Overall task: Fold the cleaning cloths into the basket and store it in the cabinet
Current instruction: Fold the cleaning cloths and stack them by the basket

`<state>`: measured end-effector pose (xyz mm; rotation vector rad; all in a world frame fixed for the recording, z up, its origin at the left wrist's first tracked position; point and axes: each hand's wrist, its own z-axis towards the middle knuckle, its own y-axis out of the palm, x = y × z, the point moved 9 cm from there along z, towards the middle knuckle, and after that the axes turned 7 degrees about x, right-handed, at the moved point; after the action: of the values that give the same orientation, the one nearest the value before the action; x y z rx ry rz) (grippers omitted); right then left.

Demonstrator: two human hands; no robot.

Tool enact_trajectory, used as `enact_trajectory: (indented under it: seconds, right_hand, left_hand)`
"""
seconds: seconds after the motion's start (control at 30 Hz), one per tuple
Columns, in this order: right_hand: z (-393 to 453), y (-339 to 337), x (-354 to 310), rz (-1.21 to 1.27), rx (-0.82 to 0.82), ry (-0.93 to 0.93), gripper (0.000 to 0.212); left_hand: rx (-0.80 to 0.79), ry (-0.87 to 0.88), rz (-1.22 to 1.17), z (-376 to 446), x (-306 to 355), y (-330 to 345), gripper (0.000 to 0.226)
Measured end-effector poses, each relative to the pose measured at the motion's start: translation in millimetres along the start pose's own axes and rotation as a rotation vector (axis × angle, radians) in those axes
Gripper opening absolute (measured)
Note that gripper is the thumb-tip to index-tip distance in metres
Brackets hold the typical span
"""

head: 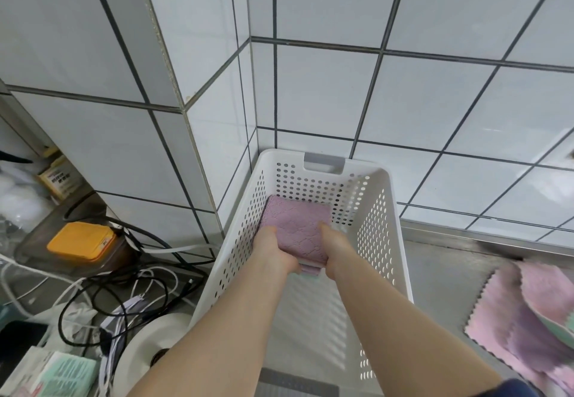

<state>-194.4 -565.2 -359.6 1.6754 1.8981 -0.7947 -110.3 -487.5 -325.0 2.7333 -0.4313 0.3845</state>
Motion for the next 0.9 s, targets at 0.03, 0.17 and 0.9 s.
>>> enact_trajectory:
  seconds: [0.03, 0.17, 0.9]
  right_hand:
    - [1, -5, -7, -0.03, 0.04, -0.053, 0.047]
    - [-21, -27, -34, 0.025, 0.062, -0.234, 0.042]
    - [-219, -266, 66, 0.251, 0.494, -0.579, 0.016]
  left_hand:
    - [-0.019, 0.032, -0.008, -2, 3, 2, 0.04]
    - [-0.067, 0.181, -0.092, 3, 14, 6, 0.046]
    - [-0.895, 0.109, 0.634, -158, -183, 21, 0.021]
